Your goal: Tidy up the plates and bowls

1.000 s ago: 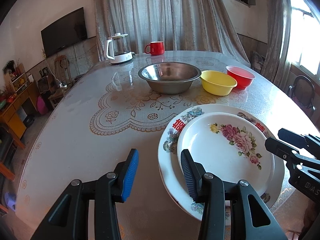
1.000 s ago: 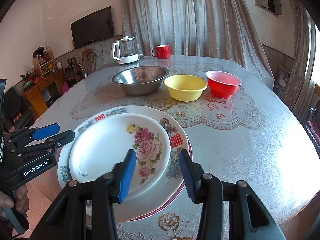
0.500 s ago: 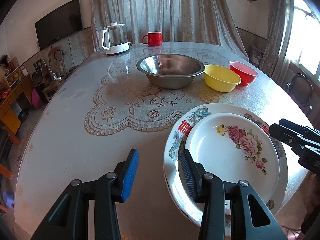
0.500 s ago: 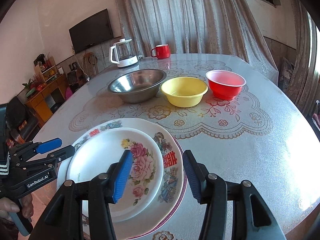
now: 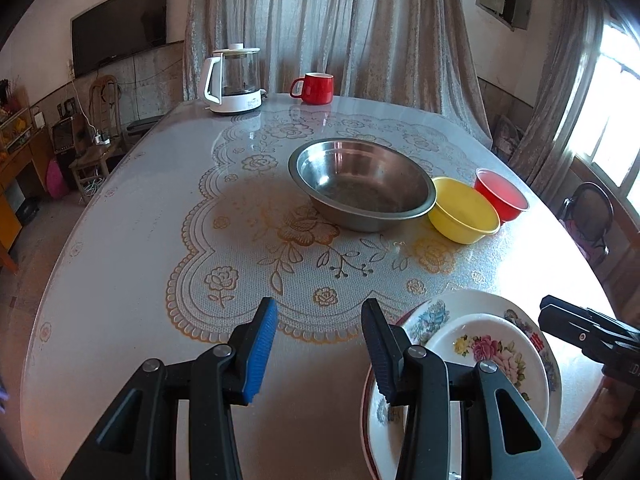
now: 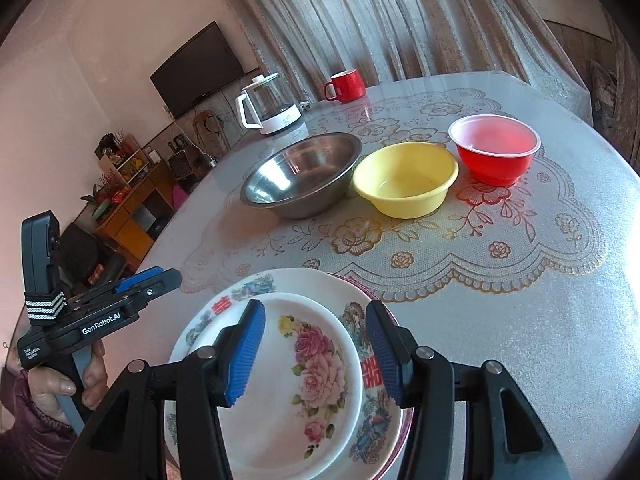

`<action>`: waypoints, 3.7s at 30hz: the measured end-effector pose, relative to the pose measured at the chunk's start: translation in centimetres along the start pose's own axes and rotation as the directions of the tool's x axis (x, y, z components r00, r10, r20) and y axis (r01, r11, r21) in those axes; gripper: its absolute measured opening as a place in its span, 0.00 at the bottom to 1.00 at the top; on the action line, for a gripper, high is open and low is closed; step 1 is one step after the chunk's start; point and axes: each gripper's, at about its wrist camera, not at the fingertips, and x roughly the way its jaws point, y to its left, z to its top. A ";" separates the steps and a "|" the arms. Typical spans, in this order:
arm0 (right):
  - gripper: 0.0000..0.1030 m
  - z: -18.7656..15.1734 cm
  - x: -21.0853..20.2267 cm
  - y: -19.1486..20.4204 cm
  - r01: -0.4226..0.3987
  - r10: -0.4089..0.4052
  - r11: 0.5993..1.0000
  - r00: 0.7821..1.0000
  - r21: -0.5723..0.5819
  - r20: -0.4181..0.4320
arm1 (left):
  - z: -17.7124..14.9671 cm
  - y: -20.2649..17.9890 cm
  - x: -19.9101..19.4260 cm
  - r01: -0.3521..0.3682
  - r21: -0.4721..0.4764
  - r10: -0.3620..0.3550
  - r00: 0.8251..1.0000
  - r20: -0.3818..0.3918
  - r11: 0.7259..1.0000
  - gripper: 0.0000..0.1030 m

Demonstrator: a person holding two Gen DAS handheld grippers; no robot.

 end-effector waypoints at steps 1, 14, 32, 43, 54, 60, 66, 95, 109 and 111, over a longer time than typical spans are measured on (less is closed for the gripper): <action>0.52 0.3 0.2 0.1 -0.013 0.013 1.000 1.000 0.004 -0.001 | 0.4 0.1 0.4 0.005 -0.004 -0.005 1.000 0.002 1.000 0.42; 0.52 5.2 5.1 0.8 -0.082 0.083 0.995 0.996 0.051 -0.026 | 6.5 2.7 7.0 0.087 -0.169 -0.097 0.994 -0.056 0.982 0.35; 0.47 9.8 13.9 -1.6 -0.043 0.080 0.970 0.986 0.238 -0.148 | 9.9 4.4 13.9 0.123 -0.254 -0.132 0.991 -0.018 0.959 0.15; 0.29 10.1 14.7 0.6 -0.029 0.056 0.987 0.984 0.156 -0.170 | 7.5 6.0 10.9 0.101 -0.286 -0.110 0.994 -0.018 0.953 0.17; 0.29 6.5 14.9 6.1 -0.080 0.089 0.996 0.965 0.046 -0.248 | 0.7 9.1 3.1 0.024 -0.357 -0.024 1.000 0.004 0.934 0.20; 0.29 4.3 14.3 8.8 -0.112 0.106 0.994 0.953 -0.006 -0.284 | -3.1 9.9 -1.0 0.025 -0.411 -0.010 0.999 0.038 0.911 0.20; 0.29 2.7 14.3 10.5 -0.115 0.092 0.992 0.946 -0.058 -0.311 | -5.5 10.0 -2.8 0.007 -0.435 0.010 0.999 0.037 0.900 0.21; 0.35 4.4 6.9 2.0 -0.053 0.059 0.993 0.997 0.104 -0.057 | -1.3 2.9 -4.8 -0.018 -0.104 0.030 0.993 0.115 0.994 0.29; 0.24 5.3 6.1 -10.2 0.115 -0.124 0.927 0.992 0.357 0.003 | 7.3 -6.5 6.3 0.175 -0.001 -0.174 0.978 -0.117 0.985 0.29; 0.23 5.6 7.0 -11.0 0.126 -0.133 0.921 0.991 0.368 -0.007 | 8.1 -6.9 8.2 0.204 -0.049 -0.209 0.965 -0.160 0.978 0.29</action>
